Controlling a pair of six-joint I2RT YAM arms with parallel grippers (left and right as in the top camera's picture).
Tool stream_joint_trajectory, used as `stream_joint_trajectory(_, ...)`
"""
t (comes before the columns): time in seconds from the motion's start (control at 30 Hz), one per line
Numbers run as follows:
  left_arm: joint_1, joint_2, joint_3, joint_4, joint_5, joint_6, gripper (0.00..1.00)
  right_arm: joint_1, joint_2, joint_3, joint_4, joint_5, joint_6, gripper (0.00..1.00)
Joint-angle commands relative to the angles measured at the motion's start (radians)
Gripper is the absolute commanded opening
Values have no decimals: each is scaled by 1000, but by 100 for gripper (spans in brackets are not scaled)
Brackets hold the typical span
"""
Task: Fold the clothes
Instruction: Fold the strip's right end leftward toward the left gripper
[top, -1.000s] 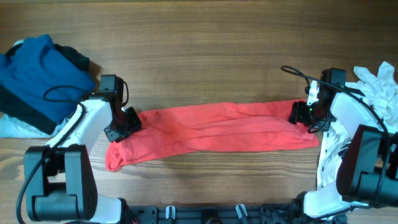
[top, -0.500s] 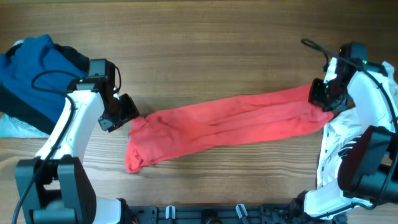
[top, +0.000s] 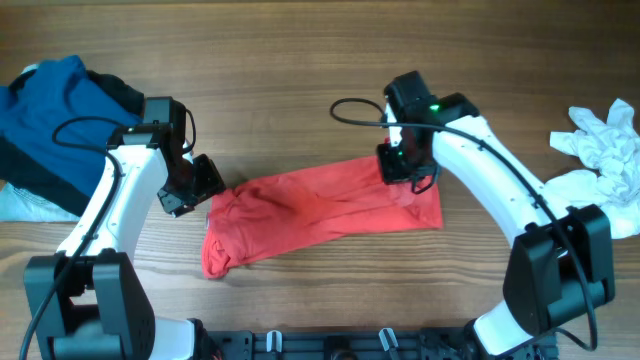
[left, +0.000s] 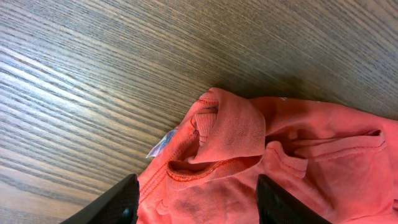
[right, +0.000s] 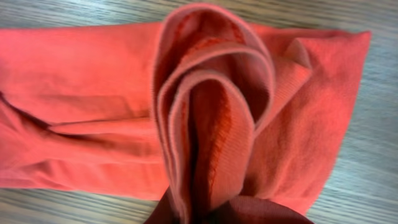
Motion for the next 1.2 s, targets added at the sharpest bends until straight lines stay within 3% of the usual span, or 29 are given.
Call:
stream_joint_trajectory(0.0, 5, -13, 9, -4, 16, 12, 60, 48, 39, 13, 21, -53, 47, 29)
stream_joint_trajectory(0.13, 5, -13, 9, -3, 16, 12, 60, 73, 41, 13, 36, -268, -161, 32)
stream_joint_trajectory(0.2, 5, -13, 9, -4, 16, 12, 60, 69, 41, 13, 37, -160, -91, 33)
stream_joint_trajectory(0.27, 5, -13, 9, -3, 16, 12, 60, 69, 41, 13, 25, 71, 40, 34)
stream_joint_trajectory(0.37, 5, -13, 9, -8, 16, 12, 60, 69, 41, 13, -51, 217, 142, 34)
stream_joint_trajectory(0.53, 5, -13, 9, -11, 16, 12, 60, 74, 41, 12, -62, -5, 124, 40)
stream_joint_trajectory(0.67, 5, -13, 9, -16, 16, 12, 60, 74, 43, -17, -31, -6, 133, 46)
stream_joint_trajectory(1.0, 5, -13, 9, -18, 16, 12, 60, 74, 54, -185, 158, -69, 180, 41)
stream_joint_trajectory(1.07, 5, -13, 9, -18, 16, 12, 60, 74, 54, -206, 177, -69, 180, 35)
stream_joint_trajectory(1.13, 5, -13, 9, -18, 16, 12, 60, 74, 54, -216, 182, -72, 180, 8)
stream_joint_trajectory(1.17, 5, -13, 9, -18, 16, 12, 60, 74, 54, -216, 186, -95, 172, 4)
